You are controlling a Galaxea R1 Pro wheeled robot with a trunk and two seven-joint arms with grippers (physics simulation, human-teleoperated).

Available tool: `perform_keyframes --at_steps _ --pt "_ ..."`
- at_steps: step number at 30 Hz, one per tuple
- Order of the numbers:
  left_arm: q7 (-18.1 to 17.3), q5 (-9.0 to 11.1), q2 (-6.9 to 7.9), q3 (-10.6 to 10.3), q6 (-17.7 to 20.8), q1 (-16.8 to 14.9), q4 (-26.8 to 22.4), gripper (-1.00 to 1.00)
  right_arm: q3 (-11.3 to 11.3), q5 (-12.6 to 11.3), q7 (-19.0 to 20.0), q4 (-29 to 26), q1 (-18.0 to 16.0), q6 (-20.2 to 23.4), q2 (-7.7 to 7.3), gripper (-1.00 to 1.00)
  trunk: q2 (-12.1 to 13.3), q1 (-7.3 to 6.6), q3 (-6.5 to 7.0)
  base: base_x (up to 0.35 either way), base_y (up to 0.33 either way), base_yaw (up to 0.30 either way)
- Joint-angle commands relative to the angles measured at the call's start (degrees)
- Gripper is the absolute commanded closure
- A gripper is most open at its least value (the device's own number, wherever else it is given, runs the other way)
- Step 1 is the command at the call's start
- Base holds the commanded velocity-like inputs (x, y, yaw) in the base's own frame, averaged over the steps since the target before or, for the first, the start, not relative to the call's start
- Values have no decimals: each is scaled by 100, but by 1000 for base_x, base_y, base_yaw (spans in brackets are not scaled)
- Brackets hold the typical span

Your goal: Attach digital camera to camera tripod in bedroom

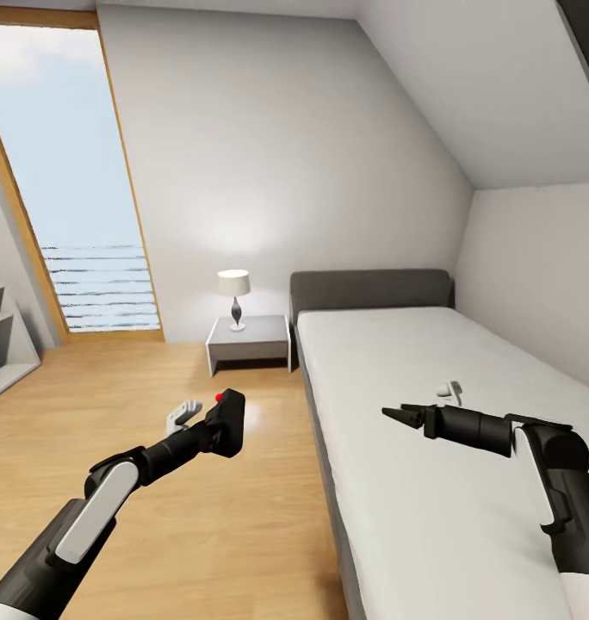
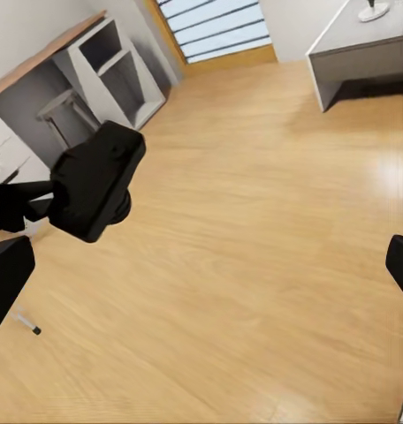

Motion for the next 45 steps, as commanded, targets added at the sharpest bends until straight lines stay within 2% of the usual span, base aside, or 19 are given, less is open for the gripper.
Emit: perform_keyframes --at_steps 1,15,45 --pt "10 26 4 -6 12 -4 -4 100 0 -21 -26 0 -4 32 2 -100 39 -23 12 0 0 0" --pt "23 23 3 -6 12 -4 -6 100 8 -19 -141 0 -4 -168 6 -100 600 -331 264 0 0 0" --pt "47 -22 -6 -6 3 -4 -6 100 3 -19 -194 7 -4 -197 13 -100 1803 -990 802 0 0 0"
